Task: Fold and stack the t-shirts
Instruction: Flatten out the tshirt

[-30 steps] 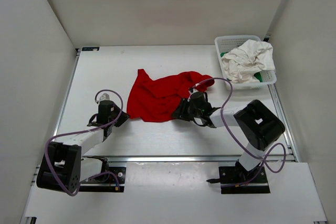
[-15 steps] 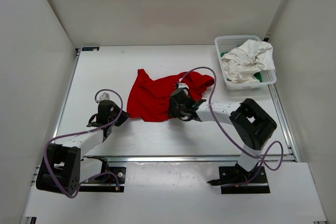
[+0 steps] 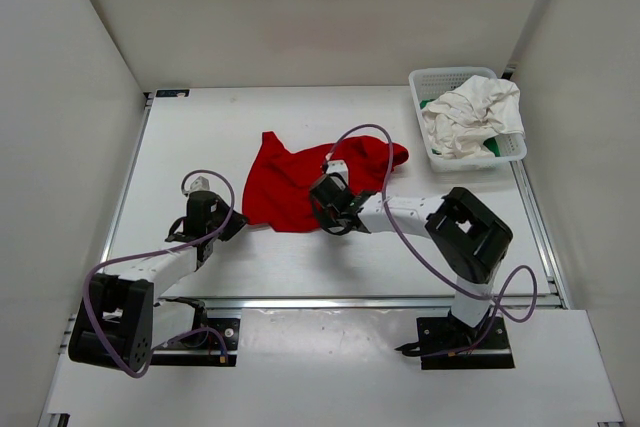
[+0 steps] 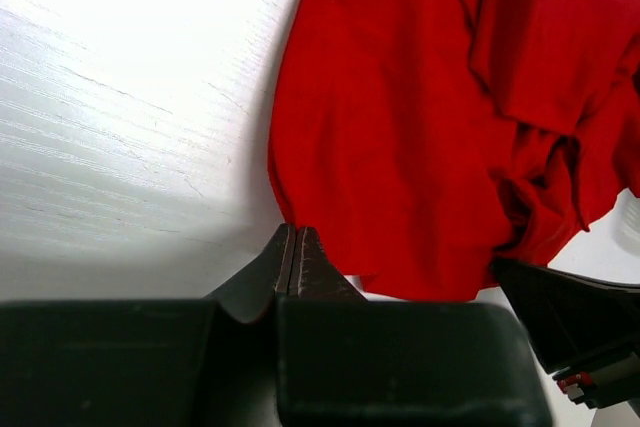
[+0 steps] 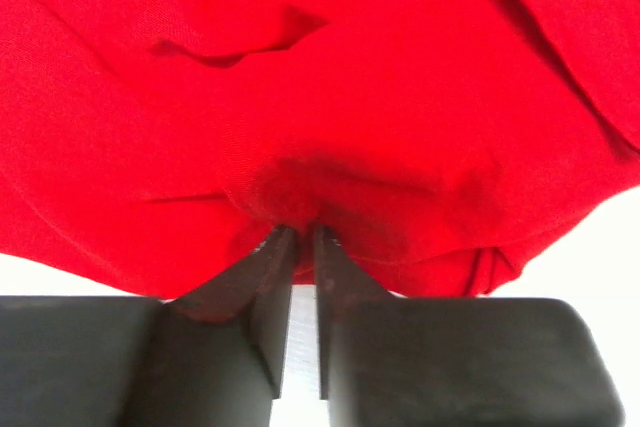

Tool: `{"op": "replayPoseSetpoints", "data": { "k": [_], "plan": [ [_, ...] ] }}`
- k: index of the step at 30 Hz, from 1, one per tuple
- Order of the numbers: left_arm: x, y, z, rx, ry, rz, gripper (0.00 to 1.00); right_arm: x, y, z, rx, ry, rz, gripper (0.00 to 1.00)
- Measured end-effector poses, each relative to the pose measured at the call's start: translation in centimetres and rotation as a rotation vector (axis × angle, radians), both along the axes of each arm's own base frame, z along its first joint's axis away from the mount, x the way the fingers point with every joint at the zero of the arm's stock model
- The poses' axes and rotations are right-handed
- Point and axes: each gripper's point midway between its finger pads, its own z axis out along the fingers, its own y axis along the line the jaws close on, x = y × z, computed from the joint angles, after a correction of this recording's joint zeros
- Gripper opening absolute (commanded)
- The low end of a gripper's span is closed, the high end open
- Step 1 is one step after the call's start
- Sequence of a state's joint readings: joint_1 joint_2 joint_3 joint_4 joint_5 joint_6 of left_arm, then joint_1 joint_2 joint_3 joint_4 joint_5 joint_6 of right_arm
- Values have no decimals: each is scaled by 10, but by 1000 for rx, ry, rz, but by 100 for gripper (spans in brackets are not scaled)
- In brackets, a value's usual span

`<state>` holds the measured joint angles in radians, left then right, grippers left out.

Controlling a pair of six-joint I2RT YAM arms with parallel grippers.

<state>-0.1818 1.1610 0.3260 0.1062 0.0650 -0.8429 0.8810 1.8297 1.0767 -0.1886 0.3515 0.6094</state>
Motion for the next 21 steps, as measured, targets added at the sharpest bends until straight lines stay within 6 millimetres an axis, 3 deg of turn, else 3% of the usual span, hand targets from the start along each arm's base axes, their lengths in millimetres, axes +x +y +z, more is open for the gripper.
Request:
{"op": "replayPoseSetpoints", "data": {
  "k": [6,10,18,21],
  "plan": [
    [1,-1,2,-2,-3,-3,0,-9,-18,4,-4,-5,-11,0],
    [6,0,8,-6,-18,2,0,-14,-39,18,16,-15,-31,0],
    [25,13,29,-20,-60,42,0,-51,-89,87,135,-90,-19,0],
    [36,19,42,-18,-89,59,0,-72,-110,98,166,-78,-9,0]
  ]
}}
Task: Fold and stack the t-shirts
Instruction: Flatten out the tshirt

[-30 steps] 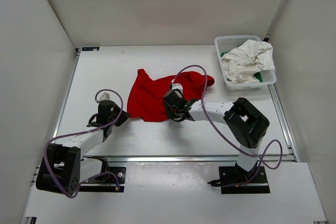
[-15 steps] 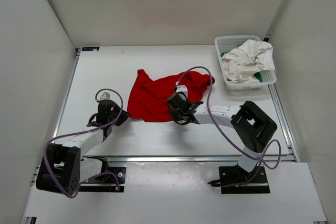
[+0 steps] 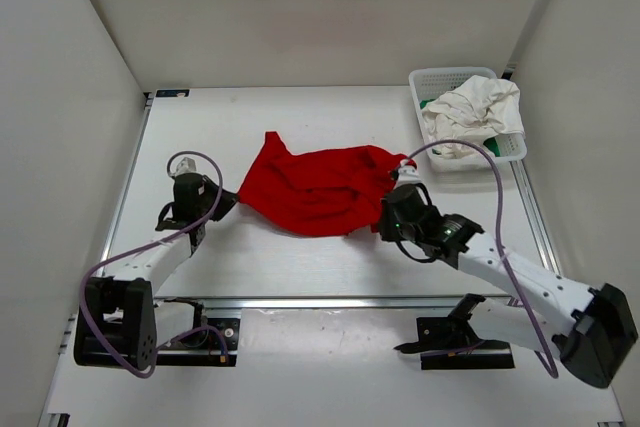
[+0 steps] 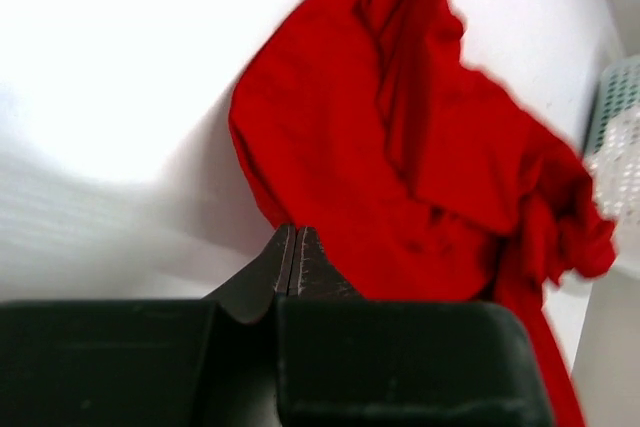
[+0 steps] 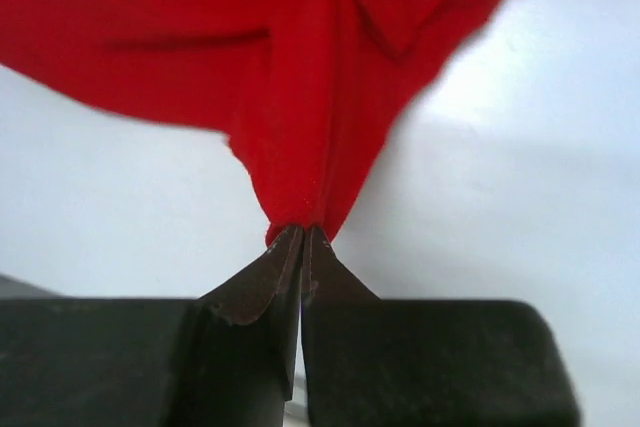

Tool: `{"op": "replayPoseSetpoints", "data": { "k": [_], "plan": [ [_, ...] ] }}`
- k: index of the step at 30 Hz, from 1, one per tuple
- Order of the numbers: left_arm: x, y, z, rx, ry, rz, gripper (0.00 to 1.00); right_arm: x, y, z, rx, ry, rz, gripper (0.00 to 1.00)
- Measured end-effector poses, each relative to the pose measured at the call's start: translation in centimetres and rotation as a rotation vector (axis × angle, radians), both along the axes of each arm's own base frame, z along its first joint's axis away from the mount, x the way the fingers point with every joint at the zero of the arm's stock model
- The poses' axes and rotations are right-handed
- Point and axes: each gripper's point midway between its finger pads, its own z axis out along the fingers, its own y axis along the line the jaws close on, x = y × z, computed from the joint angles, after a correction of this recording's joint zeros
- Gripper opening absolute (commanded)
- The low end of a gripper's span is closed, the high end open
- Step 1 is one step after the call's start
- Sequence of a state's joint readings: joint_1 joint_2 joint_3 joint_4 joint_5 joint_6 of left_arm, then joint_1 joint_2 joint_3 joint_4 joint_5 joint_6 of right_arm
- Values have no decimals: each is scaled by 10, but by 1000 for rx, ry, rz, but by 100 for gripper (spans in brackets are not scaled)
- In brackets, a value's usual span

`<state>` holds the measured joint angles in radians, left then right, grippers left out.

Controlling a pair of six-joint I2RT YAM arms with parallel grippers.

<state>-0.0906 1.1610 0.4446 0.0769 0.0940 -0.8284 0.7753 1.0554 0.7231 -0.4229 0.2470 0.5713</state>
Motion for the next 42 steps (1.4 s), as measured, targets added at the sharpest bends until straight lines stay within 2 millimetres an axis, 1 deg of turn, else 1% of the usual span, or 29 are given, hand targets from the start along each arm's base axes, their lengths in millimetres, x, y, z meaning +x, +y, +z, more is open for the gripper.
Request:
{"op": "replayPoseSetpoints", "data": {
  "k": [2,6,8,9,10,12,14,16,17,19,22,23,25,28,34,38,39,42],
  "plan": [
    [8,4,11,4,-21,9,0,-17,-14,-5,-9,40,9,0],
    [23,16,35,0,-70,29,0,-58,-35,-33,-67,174,47,1],
    [30,22,46,1,-92,41,0,-79,-39,-46,-91,242,75,8],
    [33,22,50,1,-102,43,0,-87,-40,-51,-99,272,88,15],
    [34,22,53,-1,-110,41,0,-93,-41,-55,-101,297,93,24],
    [34,20,52,-6,-109,33,0,-101,-41,-60,-104,328,97,36],
    [32,19,48,-10,-99,26,0,-103,-42,-63,-94,342,86,42],
    [29,18,44,-11,-86,23,0,-100,-43,-66,-45,338,53,42],
    [28,17,42,-10,-81,20,0,-98,-46,-68,-9,333,25,42],
    [26,16,39,-2,-71,14,0,-89,-54,-77,86,317,-60,38],
    [23,11,40,4,-75,-7,0,-86,-71,-105,189,340,-198,35],
    [23,9,40,5,-76,-13,0,-79,-71,-104,235,317,-225,36],
    [20,5,37,5,-70,-24,0,-72,-67,-103,297,295,-236,35],
    [17,2,32,4,-58,-34,0,-71,-57,-102,341,299,-213,34],
    [15,0,30,5,-53,-42,0,-85,-42,-103,341,339,-149,31],
    [14,-2,30,5,-53,-47,0,-93,-38,-104,327,364,-133,29],
    [14,-3,30,4,-53,-50,0,-95,-37,-105,324,372,-132,30],
    [14,-4,30,3,-56,-53,0,-97,-34,-106,321,386,-134,28]
  ]
}}
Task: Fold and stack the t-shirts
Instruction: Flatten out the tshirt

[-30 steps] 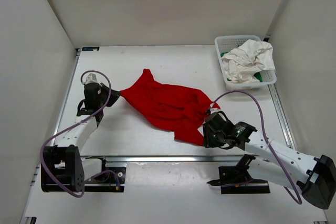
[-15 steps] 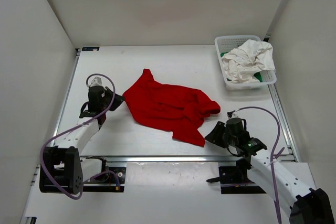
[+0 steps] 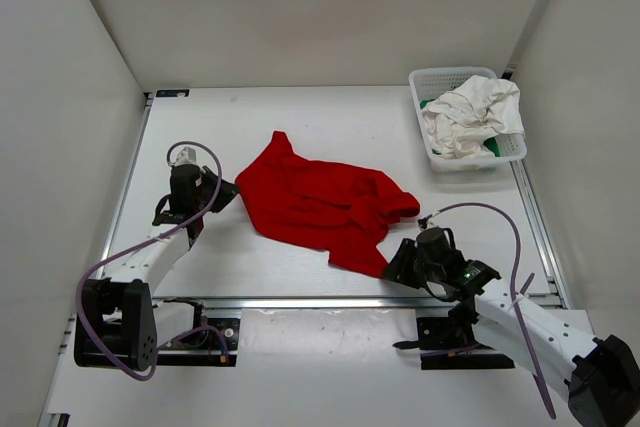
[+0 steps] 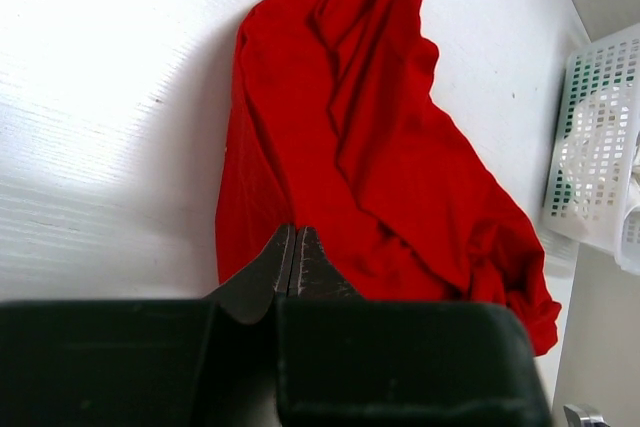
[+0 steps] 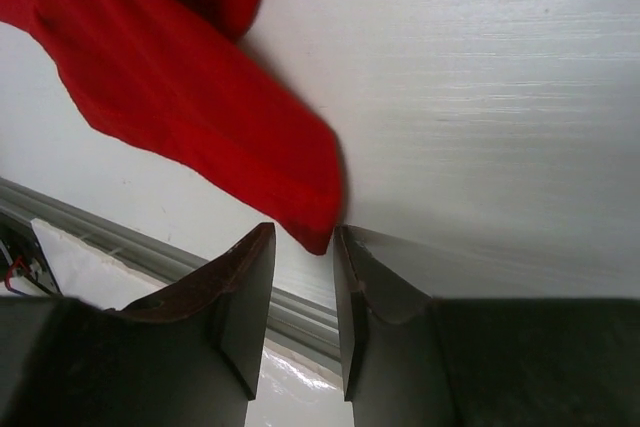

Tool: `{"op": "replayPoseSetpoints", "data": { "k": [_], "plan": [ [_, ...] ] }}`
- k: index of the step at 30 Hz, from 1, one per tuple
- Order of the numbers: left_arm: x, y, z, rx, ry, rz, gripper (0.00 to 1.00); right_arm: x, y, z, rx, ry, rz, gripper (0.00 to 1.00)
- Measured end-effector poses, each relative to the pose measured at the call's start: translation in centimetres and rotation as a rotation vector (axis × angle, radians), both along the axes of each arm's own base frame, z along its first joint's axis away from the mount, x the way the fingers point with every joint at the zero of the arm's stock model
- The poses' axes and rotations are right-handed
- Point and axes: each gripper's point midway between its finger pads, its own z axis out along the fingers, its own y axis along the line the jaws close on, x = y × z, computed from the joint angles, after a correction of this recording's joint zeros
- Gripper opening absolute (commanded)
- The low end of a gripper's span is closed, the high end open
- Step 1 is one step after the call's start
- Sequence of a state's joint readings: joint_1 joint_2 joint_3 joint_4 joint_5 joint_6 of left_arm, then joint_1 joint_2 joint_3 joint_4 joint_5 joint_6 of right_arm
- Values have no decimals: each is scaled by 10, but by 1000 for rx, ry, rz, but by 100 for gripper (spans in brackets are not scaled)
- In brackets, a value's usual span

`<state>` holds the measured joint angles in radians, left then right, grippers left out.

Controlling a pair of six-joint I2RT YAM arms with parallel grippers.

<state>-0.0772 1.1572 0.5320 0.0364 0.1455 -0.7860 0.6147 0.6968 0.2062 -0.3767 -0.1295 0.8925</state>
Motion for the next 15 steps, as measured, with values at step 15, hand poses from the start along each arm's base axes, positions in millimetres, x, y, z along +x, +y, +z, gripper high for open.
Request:
{"op": "replayPoseSetpoints", "data": {
  "k": [15],
  "plan": [
    [0,-4,1,0,-5,-13,0,8,-4,-6,-7,29,-57,0]
  ]
}}
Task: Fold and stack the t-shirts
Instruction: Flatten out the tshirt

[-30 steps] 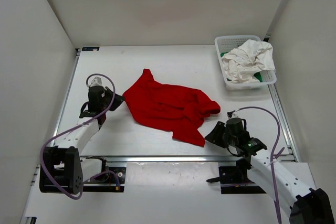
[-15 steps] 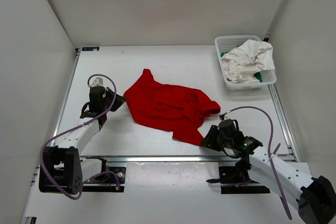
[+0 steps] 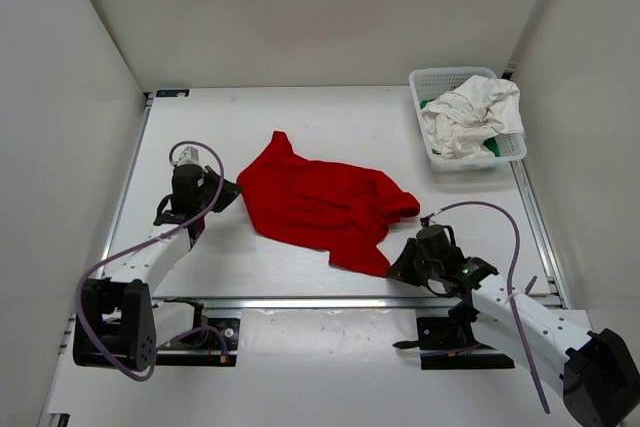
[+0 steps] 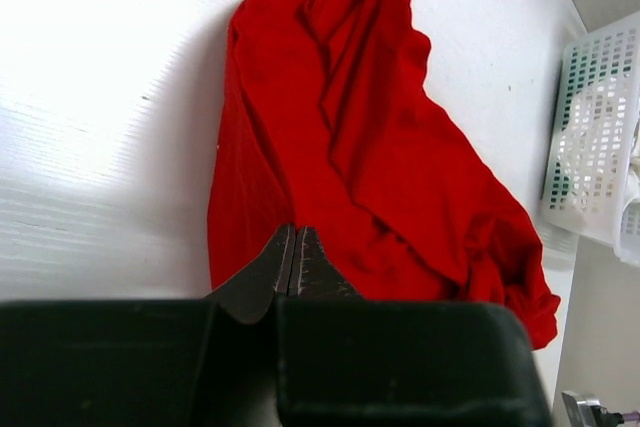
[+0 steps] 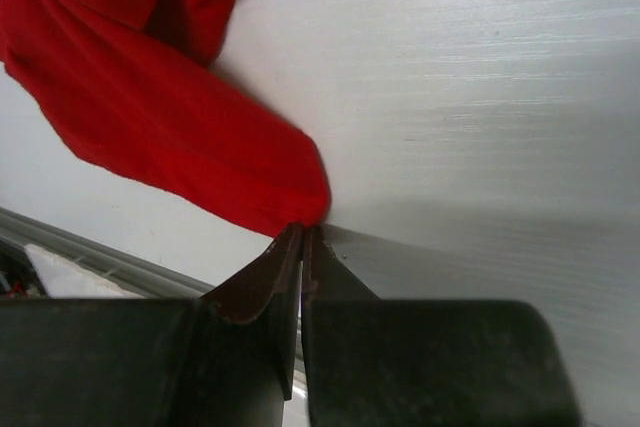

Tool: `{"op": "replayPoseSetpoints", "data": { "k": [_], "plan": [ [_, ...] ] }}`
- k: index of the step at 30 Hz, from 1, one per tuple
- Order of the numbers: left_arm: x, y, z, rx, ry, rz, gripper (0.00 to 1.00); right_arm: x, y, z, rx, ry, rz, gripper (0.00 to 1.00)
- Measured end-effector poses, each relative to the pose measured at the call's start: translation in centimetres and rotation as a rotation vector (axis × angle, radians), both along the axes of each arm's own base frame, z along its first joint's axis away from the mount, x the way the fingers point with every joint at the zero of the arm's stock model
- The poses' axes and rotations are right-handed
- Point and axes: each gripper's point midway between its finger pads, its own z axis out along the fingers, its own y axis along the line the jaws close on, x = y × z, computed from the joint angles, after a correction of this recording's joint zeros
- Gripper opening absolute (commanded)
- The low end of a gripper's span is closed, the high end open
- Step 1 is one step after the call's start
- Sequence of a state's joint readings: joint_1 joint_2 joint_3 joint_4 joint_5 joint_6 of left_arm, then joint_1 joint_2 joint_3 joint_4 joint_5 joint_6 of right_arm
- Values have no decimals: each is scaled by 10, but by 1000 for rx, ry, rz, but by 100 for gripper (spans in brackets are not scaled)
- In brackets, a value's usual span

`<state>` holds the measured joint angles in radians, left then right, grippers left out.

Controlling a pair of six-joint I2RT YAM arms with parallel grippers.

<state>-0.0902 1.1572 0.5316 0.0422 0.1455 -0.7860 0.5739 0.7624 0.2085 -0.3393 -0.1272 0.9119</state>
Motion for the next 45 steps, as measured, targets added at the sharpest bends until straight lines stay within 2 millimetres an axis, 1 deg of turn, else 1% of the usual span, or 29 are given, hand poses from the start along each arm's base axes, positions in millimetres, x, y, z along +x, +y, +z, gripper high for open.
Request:
{"op": "replayPoseSetpoints", "data": {
  "k": [4,5,6,7,9,10,12,13,15,16,18,20,21,24,26,27,29,31,33,34,36,38,39,40,41,42,43,44,45],
  "plan": [
    [-1,-9,2,7,-4,-27,0,5,-5,10,-62,-13,20,0],
    [-1,-12,5,18,-4,-37,0,10,-9,19,-98,-20,25,0],
    [2,-17,12,33,-9,-59,0,19,-11,35,-125,-46,26,0],
    [8,-24,25,48,-17,-84,0,32,-13,59,-153,-88,25,0],
    [32,-38,73,63,-94,-133,0,68,-12,126,-188,-226,12,0],
    [45,-45,105,55,-138,-164,0,87,-13,171,-204,-317,2,0],
    [75,-51,184,-2,-284,-218,0,120,-17,265,-213,-517,-39,0],
    [88,-47,224,-37,-364,-232,0,131,-23,311,-224,-606,-68,0],
    [101,-22,289,-78,-496,-222,0,145,-37,390,-258,-752,-127,0],
    [103,-10,307,-78,-533,-204,0,149,-44,424,-274,-821,-160,0],
    [102,20,340,-76,-591,-153,0,153,-53,483,-317,-928,-206,0],
    [97,41,366,-74,-638,-116,0,156,-52,518,-338,-1010,-228,0],
    [94,46,376,-77,-657,-110,0,157,-50,531,-353,-1041,-232,0],
    [88,53,393,-81,-682,-102,0,166,-39,554,-405,-1108,-234,0],
    [86,56,395,-71,-677,-93,0,181,-28,558,-439,-1134,-225,0],
    [87,56,394,-64,-670,-87,0,191,-23,555,-455,-1135,-211,0],
    [89,58,388,-51,-656,-73,0,221,-22,541,-492,-1113,-192,0],
    [97,58,373,-44,-629,-56,0,262,-30,517,-532,-1061,-178,0],
    [112,60,346,-42,-578,-36,0,303,-40,487,-561,-997,-160,0],
    [124,62,327,-46,-541,-27,0,325,-41,467,-567,-961,-139,0],
    [151,65,279,-63,-448,-8,0,367,-41,422,-574,-882,-94,0],
    [180,67,221,-90,-323,7,0,405,-36,375,-573,-812,-52,0],
    [193,67,188,-105,-253,15,0,418,-32,356,-564,-787,-35,0],
    [202,67,162,-121,-198,20,0,431,-27,334,-550,-759,-15,0],
    [209,66,140,-136,-149,25,0,439,-23,318,-540,-740,-2,0],
    [214,66,124,-148,-110,31,0,443,-20,308,-532,-727,7,0],
    [218,67,114,-160,-80,39,0,446,-17,307,-525,-733,6,0],
    [221,68,115,-164,-79,45,0,448,-16,311,-521,-753,1,0],
    [225,69,127,-172,-90,48,0,450,-13,326,-515,-802,-11,0]
  ]
}}
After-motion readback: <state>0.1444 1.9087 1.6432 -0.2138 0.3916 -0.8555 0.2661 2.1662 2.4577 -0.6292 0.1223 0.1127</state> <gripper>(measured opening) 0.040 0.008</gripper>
